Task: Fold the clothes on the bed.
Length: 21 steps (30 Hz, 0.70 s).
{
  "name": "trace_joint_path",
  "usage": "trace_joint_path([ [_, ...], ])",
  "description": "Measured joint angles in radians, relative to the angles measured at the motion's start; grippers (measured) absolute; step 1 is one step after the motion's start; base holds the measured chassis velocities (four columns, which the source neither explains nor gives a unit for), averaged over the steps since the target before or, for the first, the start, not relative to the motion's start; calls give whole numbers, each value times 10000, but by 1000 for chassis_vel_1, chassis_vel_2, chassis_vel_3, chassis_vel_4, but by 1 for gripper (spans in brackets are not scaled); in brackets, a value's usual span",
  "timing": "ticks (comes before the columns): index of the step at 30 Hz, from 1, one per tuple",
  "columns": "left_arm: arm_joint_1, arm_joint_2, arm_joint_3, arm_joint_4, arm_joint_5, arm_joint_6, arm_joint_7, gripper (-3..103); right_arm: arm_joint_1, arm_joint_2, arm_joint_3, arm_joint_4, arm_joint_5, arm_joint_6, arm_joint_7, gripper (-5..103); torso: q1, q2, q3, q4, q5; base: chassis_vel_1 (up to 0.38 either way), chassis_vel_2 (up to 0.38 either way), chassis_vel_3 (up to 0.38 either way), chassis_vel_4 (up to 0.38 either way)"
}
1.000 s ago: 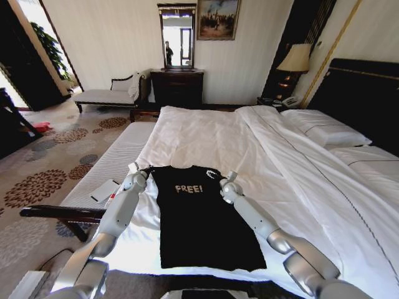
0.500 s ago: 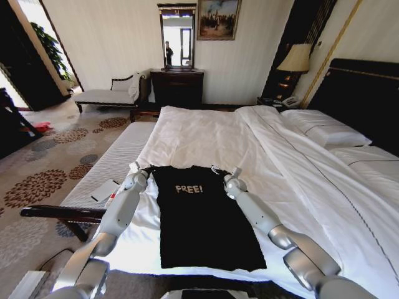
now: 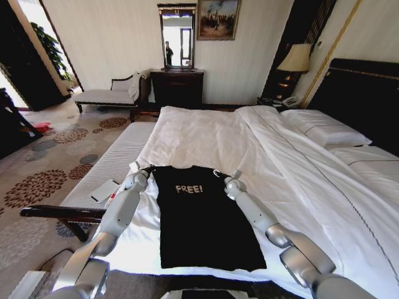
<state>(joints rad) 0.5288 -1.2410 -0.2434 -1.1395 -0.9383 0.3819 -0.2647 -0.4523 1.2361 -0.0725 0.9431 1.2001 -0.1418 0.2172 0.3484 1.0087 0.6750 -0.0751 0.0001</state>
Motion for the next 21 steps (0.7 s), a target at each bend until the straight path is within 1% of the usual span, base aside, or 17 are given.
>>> trace_joint_path([
  [1, -1, -14, 0, 3, 8, 0, -2, 2, -51, -28, 26, 77, 67, 0, -47, 62, 0, 0, 0, 0, 0, 0, 0, 0, 0],
  [3, -7, -25, 3, 8, 24, -1, -5, 2, -147, -74, 53, 183, 126, -7, -84, 51, 0, 0, 0, -1, 0, 0, 0, 0, 0],
  [4, -7, -25, 3, 8, 24, -1, -5, 2, -147, -74, 53, 183, 126, -7, -84, 51, 0, 0, 0, -1, 0, 0, 0, 0, 0],
  [5, -9, -28, 6, 10, 26, -3, -5, 2, -173, -86, 58, 204, 131, -12, -92, 46, -1, 1, 0, -1, 0, 0, 0, 0, 0],
  [7, -22, -41, 18, 18, 37, -7, -6, 2, -267, -134, 86, 281, 133, -24, -122, 46, 0, 0, 0, -2, 1, 0, 0, 0, 0],
  [8, -28, -46, 28, 22, 45, -9, -9, 2, -308, -165, 105, 318, 133, -26, -147, 35, 0, 0, 0, -1, 0, 0, 0, 0, 0],
  [9, -31, -51, 36, 25, 50, -10, -10, 2, -339, -197, 117, 352, 133, -27, -174, 29, 0, 0, 1, -1, 0, 0, 0, 0, 0],
  [10, -31, -51, 36, 25, 50, -10, -10, 2, -339, -197, 117, 352, 133, -27, -174, 29, 0, 0, 1, -1, 0, 0, 0, 0, 0],
  [13, -65, -68, 46, 34, 55, -16, -18, 2, -404, -335, 143, 451, 81, -9, -273, 13, 0, 0, 0, -1, 0, 0, 0, 0, 0],
  [15, -79, -74, 49, 36, 56, -17, -23, 2, -412, -384, 152, 482, 67, 29, -319, 13, 0, 1, 0, -2, 0, 0, 0, 0, 0],
  [17, -100, -79, 54, 35, 57, -23, -25, 2, -417, -435, 164, 515, 50, 113, -403, 3, 0, 0, 0, -3, 0, 0, 0, 0, 0],
  [18, -110, -81, 54, 35, 57, -29, -28, 2, -420, -466, 173, 540, 41, 170, -450, 1, 0, 0, 1, -3, 0, 0, 0, 0, 0],
  [21, -120, -80, 55, 28, 57, -40, -31, 2, -423, -494, 185, 584, 38, 259, -518, 1, 0, 0, 1, -2, 0, 0, 0, 0, 0],
])
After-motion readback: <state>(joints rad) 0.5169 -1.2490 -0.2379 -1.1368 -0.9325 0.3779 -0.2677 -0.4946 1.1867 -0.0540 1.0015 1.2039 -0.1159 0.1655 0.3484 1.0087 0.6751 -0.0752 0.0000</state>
